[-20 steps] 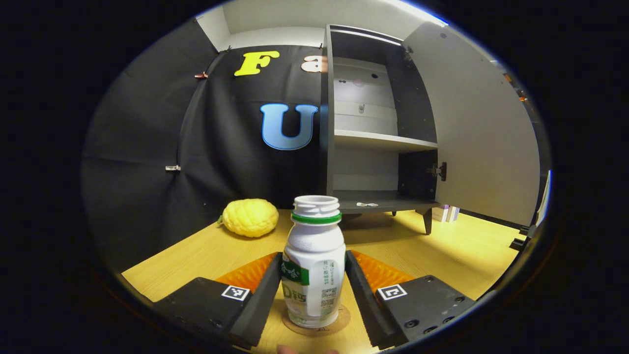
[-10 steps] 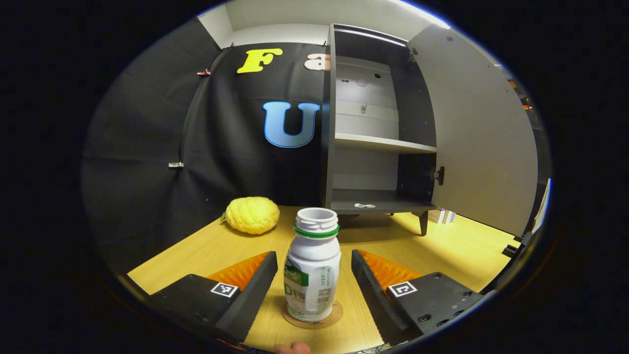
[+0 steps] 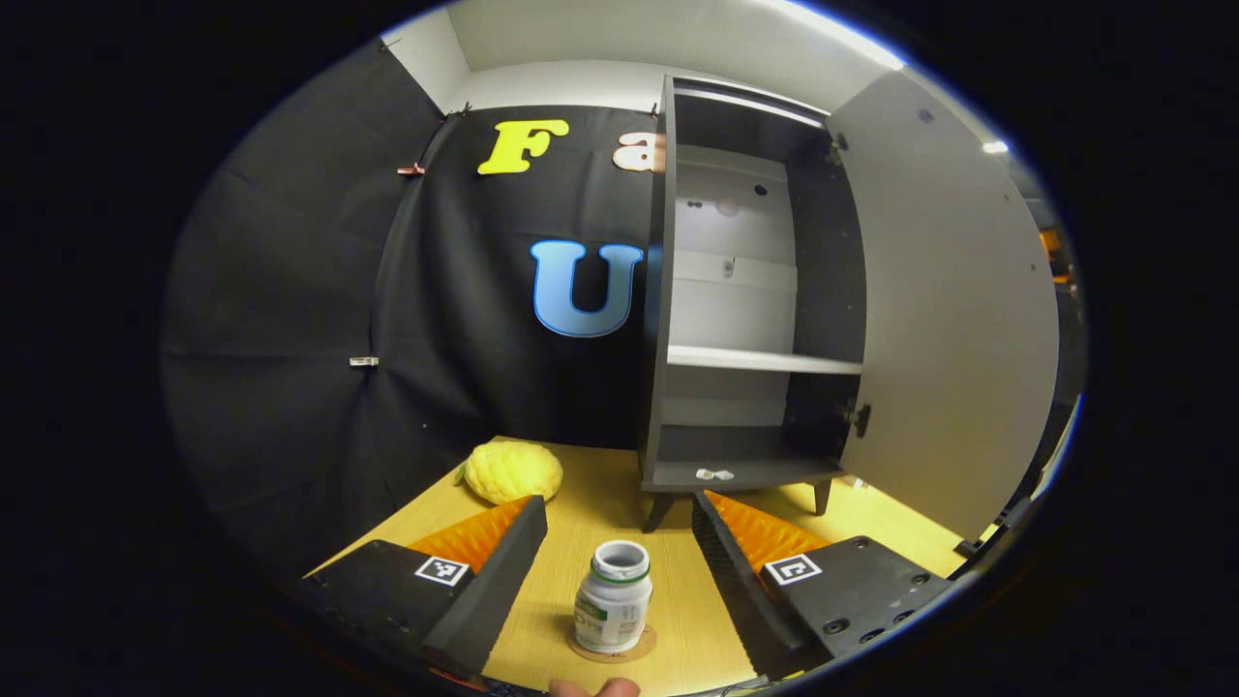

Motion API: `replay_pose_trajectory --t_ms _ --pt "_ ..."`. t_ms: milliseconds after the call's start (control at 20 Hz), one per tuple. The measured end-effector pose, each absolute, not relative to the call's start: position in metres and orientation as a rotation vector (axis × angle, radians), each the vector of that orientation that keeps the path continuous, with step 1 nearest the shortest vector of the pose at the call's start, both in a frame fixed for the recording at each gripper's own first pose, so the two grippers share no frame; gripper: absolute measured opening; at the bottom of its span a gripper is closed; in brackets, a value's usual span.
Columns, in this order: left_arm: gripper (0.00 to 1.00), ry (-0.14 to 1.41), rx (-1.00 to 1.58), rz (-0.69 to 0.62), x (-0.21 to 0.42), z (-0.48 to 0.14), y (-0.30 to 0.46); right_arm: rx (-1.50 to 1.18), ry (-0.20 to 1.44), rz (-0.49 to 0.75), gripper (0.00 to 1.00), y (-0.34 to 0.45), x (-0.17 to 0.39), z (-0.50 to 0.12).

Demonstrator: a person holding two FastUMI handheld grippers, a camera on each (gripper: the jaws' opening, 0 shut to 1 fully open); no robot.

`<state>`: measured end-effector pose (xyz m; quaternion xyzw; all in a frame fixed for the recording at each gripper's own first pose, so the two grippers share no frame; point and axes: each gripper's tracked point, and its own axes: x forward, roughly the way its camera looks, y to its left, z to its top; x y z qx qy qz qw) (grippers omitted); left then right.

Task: Open the cabinet door with the right hand, grasp the bottle in the cabinet with the left hand and place it on the coaster, then close the cabinet door with the right hand.

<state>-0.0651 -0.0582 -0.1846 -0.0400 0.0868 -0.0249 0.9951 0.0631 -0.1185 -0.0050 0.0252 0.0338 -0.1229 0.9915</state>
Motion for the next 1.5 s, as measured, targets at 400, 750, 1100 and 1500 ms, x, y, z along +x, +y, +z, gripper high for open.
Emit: replay_pose_trajectory --t_ms 400,750,1100,1500 --pt "0.95 0.168 -0.034 0.014 -0.055 -0.106 -0.012 0.049 0.058 -0.264 0.97 -0.114 0.056 0.000" --pt "0.95 0.113 -0.034 0.059 -0.056 -0.046 0.030 0.080 0.067 -0.281 0.96 -0.103 0.052 -0.007" --pt "0.95 0.089 -0.076 0.033 -0.057 -0.039 0.031 0.116 0.096 -0.215 0.98 -0.035 0.055 -0.011" --pt "0.95 0.117 -0.087 0.008 -0.058 -0.051 0.028 0.195 0.097 -0.095 0.98 0.057 0.077 -0.017"
